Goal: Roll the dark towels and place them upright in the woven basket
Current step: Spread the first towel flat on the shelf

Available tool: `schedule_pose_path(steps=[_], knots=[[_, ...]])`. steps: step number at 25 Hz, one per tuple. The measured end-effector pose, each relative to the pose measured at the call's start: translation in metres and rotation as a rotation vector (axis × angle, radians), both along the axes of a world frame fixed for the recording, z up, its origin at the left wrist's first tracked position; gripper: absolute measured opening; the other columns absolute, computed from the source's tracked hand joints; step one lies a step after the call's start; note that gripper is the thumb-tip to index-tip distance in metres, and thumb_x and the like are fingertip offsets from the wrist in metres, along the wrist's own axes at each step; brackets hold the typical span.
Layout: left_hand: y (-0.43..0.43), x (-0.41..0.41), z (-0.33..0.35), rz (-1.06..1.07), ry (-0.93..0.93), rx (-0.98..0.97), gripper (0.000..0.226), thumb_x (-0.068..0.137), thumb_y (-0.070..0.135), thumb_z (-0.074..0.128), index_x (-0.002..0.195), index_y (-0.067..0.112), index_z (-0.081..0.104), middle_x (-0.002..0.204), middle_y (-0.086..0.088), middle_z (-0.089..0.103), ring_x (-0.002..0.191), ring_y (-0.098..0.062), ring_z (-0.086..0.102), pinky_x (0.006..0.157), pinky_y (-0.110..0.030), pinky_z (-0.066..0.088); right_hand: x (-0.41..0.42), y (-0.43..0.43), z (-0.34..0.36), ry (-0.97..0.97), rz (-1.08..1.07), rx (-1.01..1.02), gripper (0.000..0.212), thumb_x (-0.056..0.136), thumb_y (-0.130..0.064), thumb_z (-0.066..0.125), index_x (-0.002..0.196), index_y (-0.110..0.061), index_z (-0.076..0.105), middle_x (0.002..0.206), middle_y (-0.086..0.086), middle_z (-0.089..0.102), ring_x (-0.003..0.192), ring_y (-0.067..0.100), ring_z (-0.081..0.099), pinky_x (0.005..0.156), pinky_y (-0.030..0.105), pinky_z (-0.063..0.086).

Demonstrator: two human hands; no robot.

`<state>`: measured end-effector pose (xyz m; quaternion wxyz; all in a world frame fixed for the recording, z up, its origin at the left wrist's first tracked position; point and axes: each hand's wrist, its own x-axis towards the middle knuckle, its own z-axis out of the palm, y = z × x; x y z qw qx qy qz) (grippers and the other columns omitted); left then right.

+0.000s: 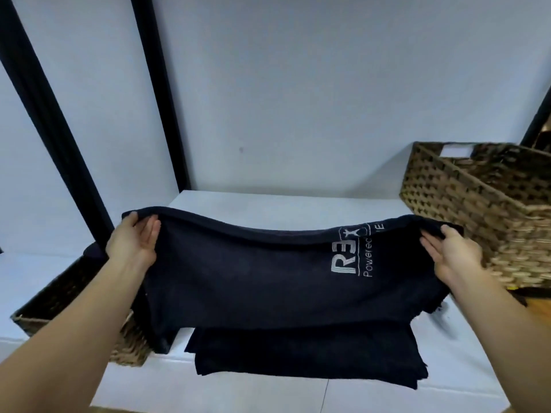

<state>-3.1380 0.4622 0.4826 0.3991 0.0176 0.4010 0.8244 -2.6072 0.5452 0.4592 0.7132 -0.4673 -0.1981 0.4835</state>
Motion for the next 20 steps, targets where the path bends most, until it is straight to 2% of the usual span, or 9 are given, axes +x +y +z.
schedule_pose_path(steps=[2,4,6,7,9,12,14,18,20], knots=[[0.034,-0.002,-0.021,-0.022,0.058,-0.080,0.030,0.098,0.015,0.055,0.127,0.006,0.057,0.118,-0.013,0.066,0.107,-0.022,0.068,0.082,-0.027,0.058,-0.010,0.012,-0.021,-0.439,0.063,-0.117,0.047,0.099,-0.028,0.047,0.139,-0.003,0.041,0.119,0.013,0.059,0.102,0.028,0.066,0.093,0.038,0.050],[0.062,-0.009,-0.042,-0.068,0.135,-0.152,0.040,0.101,0.014,0.048,0.139,0.001,0.046,0.133,-0.017,0.058,0.118,-0.024,0.062,0.094,-0.028,0.054,-0.019,0.022,-0.043,-1.164,0.211,-0.208,0.052,0.098,-0.039,0.045,0.136,-0.004,0.045,0.128,0.012,0.060,0.125,0.033,0.053,0.104,0.043,0.039],[0.091,-0.014,-0.053,-0.083,0.214,-0.207,0.042,0.101,0.010,0.044,0.140,-0.003,0.043,0.134,-0.020,0.057,0.111,-0.024,0.065,0.089,-0.026,0.056,-0.024,0.038,-0.054,-1.760,0.412,-0.262,0.057,0.102,-0.044,0.035,0.150,-0.014,0.032,0.155,0.003,0.036,0.145,0.020,0.028,0.114,0.041,0.024],[0.107,-0.017,-0.056,-0.039,0.244,-0.220,0.040,0.099,0.006,0.043,0.137,-0.004,0.045,0.127,-0.022,0.060,0.100,-0.023,0.068,0.081,-0.025,0.058,-0.024,0.048,-0.057,-1.922,0.495,-0.302,0.059,0.102,-0.048,0.027,0.154,-0.020,0.023,0.162,-0.001,0.021,0.149,0.014,0.014,0.118,0.042,0.014],[0.139,-0.023,-0.060,0.100,0.296,-0.254,0.026,0.093,0.001,0.050,0.117,-0.003,0.057,0.107,-0.024,0.066,0.080,-0.024,0.072,0.069,-0.028,0.060,-0.027,0.064,-0.054,-1.969,0.615,-0.381,0.060,0.101,-0.052,0.019,0.156,-0.028,0.012,0.164,-0.007,0.003,0.150,0.009,-0.002,0.120,0.045,-0.002],[0.177,-0.031,-0.058,0.066,0.337,-0.287,0.006,0.087,0.003,0.058,0.092,0.004,0.056,0.101,-0.027,0.069,0.077,-0.026,0.075,0.071,-0.034,0.062,-0.031,0.094,-0.051,-1.938,0.621,-0.405,0.060,0.101,-0.051,0.020,0.156,-0.029,0.011,0.164,-0.007,0.001,0.150,0.009,-0.005,0.120,0.047,-0.006],[0.199,-0.038,-0.057,0.035,0.349,-0.292,0.008,0.086,0.004,0.060,0.084,0.008,0.054,0.101,-0.028,0.069,0.076,-0.025,0.075,0.072,-0.035,0.062,-0.038,0.122,-0.049,-1.943,0.613,-0.405,0.060,0.101,-0.051,0.020,0.156,-0.028,0.013,0.164,-0.006,0.002,0.150,0.010,-0.003,0.120,0.048,-0.004],[0.242,-0.041,-0.056,0.132,0.421,-0.346,0.021,0.083,0.004,0.063,0.067,0.010,0.050,0.077,-0.019,0.070,0.068,-0.025,0.075,0.068,-0.038,0.062,-0.047,0.174,-0.053,-1.952,0.593,-0.412,0.060,0.101,-0.052,0.022,0.156,-0.029,0.014,0.164,-0.007,0.002,0.150,0.010,-0.002,0.120,0.048,-0.003],[0.260,-0.041,-0.055,0.149,0.454,-0.360,0.023,0.083,0.004,0.062,0.066,0.011,0.049,0.081,-0.020,0.071,0.066,-0.025,0.074,0.066,-0.038,0.062,-0.049,0.193,-0.051,-1.954,0.567,-0.410,0.060,0.100,-0.052,0.023,0.156,-0.030,0.015,0.164,-0.007,0.003,0.150,0.010,-0.001,0.120,0.048,-0.002]])
